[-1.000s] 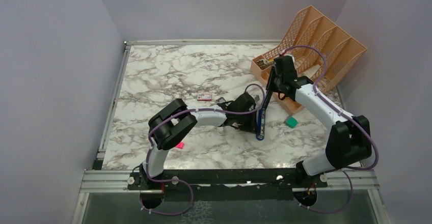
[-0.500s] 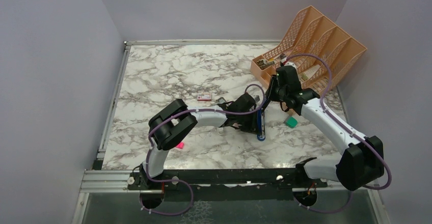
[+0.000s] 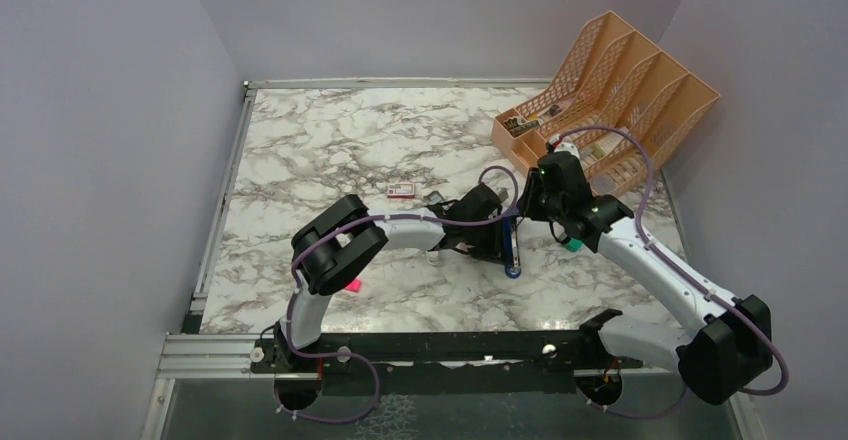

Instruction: Load the staples into the stapler

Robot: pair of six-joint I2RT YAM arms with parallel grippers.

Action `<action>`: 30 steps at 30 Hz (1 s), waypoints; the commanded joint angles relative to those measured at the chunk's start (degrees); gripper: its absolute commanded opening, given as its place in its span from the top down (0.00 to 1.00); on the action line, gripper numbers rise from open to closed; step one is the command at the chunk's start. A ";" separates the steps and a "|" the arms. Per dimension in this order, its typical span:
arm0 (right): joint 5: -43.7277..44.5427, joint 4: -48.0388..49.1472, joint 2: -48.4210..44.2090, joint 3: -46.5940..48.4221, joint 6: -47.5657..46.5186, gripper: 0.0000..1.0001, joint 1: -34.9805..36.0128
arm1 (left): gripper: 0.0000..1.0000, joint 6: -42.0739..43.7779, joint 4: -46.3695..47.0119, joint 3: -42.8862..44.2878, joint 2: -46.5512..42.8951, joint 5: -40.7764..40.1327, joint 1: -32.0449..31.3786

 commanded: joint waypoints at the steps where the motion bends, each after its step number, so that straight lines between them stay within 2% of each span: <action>1: -7.91 -8.92 0.18 -3.58 6.78 0.69 1.76 | 0.89 0.23 -0.25 -1.76 0.94 -4.26 -0.22; 15: -9.91 -12.07 -1.67 -7.30 9.72 0.69 6.43 | 0.89 -0.13 -0.15 -2.00 0.55 -5.20 -0.22; 30: -8.95 -7.82 3.25 -10.23 10.63 0.69 9.60 | 0.89 -0.69 -0.18 -2.38 -0.02 -5.84 -0.22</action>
